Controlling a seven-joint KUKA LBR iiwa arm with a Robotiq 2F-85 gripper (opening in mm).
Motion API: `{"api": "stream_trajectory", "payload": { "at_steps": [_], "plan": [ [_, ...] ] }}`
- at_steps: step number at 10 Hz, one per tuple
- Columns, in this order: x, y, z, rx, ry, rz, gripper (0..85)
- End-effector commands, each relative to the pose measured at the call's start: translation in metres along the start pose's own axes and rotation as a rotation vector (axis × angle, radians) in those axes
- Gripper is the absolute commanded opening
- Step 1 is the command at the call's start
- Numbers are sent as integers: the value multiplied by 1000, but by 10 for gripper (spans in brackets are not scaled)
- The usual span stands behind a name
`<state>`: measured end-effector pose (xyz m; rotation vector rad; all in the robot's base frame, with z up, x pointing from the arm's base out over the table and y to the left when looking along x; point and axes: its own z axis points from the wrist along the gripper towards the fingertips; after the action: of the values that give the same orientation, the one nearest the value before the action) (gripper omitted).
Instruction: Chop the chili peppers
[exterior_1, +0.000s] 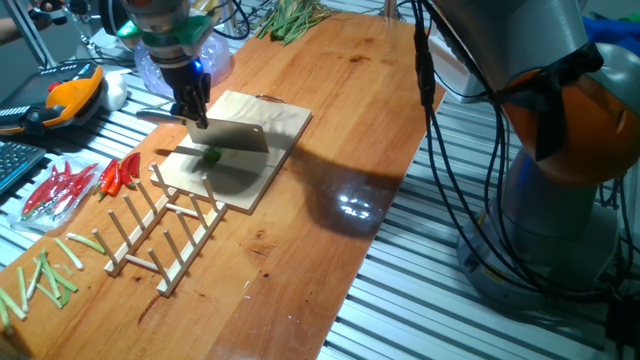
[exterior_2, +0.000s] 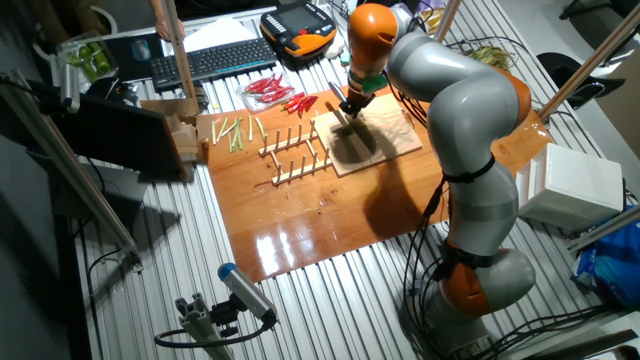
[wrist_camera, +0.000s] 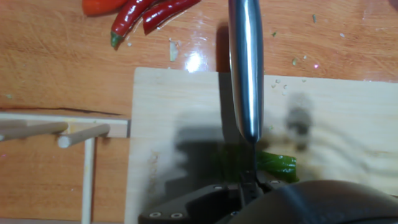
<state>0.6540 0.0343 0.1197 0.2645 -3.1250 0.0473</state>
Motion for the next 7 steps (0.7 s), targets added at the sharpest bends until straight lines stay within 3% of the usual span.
{"api": "stream_trajectory", "payload": {
  "at_steps": [1,7],
  "plan": [
    [0,0,2,-3,-2,0,0],
    [4,-4,14,6,-19,20,0]
  ]
}}
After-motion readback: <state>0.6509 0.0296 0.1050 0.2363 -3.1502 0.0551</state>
